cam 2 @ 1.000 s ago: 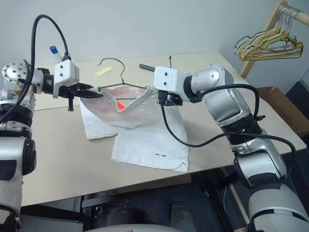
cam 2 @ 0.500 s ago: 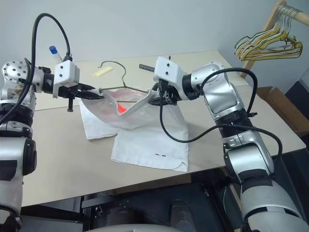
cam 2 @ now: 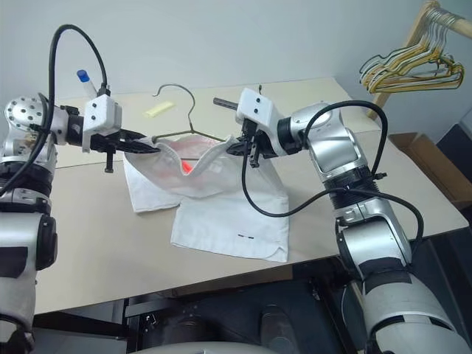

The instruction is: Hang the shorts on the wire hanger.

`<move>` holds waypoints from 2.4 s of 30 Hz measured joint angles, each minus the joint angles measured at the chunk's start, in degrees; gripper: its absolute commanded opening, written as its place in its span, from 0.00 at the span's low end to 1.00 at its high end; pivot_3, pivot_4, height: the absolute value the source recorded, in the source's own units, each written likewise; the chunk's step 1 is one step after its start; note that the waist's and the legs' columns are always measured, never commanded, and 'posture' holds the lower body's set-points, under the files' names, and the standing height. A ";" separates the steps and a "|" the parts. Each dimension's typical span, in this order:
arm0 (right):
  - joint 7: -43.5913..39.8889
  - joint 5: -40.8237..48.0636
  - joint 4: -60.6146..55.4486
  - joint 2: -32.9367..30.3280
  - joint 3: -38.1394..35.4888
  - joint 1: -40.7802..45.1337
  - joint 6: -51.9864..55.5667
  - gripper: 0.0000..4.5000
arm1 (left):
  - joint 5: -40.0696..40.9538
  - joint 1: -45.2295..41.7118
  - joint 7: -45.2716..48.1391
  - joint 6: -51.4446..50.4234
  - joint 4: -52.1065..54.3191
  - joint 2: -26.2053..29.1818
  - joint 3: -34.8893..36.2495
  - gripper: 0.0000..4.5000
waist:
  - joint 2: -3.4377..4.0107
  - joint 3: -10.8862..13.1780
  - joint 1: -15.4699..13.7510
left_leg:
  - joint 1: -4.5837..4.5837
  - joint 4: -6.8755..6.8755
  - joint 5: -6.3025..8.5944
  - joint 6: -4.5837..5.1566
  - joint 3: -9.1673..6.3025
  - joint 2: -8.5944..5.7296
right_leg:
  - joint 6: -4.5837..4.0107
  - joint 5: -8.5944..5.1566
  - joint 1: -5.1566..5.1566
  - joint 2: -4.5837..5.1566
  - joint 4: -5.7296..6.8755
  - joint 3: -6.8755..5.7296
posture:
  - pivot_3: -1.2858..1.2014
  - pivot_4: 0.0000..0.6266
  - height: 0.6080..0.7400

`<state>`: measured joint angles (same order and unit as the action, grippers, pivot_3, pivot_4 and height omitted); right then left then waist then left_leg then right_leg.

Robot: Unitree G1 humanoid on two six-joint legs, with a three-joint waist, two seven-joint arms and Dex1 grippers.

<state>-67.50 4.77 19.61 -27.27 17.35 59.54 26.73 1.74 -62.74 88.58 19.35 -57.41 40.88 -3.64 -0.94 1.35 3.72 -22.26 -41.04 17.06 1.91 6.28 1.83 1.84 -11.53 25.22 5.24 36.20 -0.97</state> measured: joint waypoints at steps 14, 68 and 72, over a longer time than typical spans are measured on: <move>5.32 0.90 -4.15 -2.63 -3.22 -6.25 7.84 0.00 | 3.66 -2.10 -13.18 3.17 -3.70 -2.61 6.78 0.99 | -0.01 -0.01 0.06 | 0.01 0.02 0.00 0.00 0.00 -0.02 | 0.01 0.01 -0.01 0.02 -0.03 0.01 | 0.51 0.00 1.00; 90.55 -8.49 12.70 -7.60 -62.77 12.05 32.35 0.00 | 34.18 25.97 -20.28 -26.91 51.06 -8.16 17.44 0.99 | 0.50 -0.03 5.44 | 0.95 0.38 0.32 0.55 -0.31 -0.10 | 0.01 0.00 -0.62 0.03 -0.34 0.62 | 0.47 0.00 1.00; 94.48 -6.37 24.96 -11.09 -62.78 16.18 24.69 0.00 | 34.46 27.08 -20.92 -27.27 52.63 -8.63 17.33 0.99 | 0.53 0.01 6.07 | 1.15 0.45 0.35 0.61 -0.31 -0.10 | 0.02 -0.01 -0.85 0.03 -0.46 0.62 | 0.48 0.00 1.00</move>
<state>26.98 -1.59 44.58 -38.36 -45.42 75.72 51.42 36.20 -35.66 67.66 -7.92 -4.78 32.25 13.69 -0.40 1.36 9.79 -21.12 -40.59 17.41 2.52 5.97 1.74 1.87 -11.54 24.37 5.27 35.74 -0.34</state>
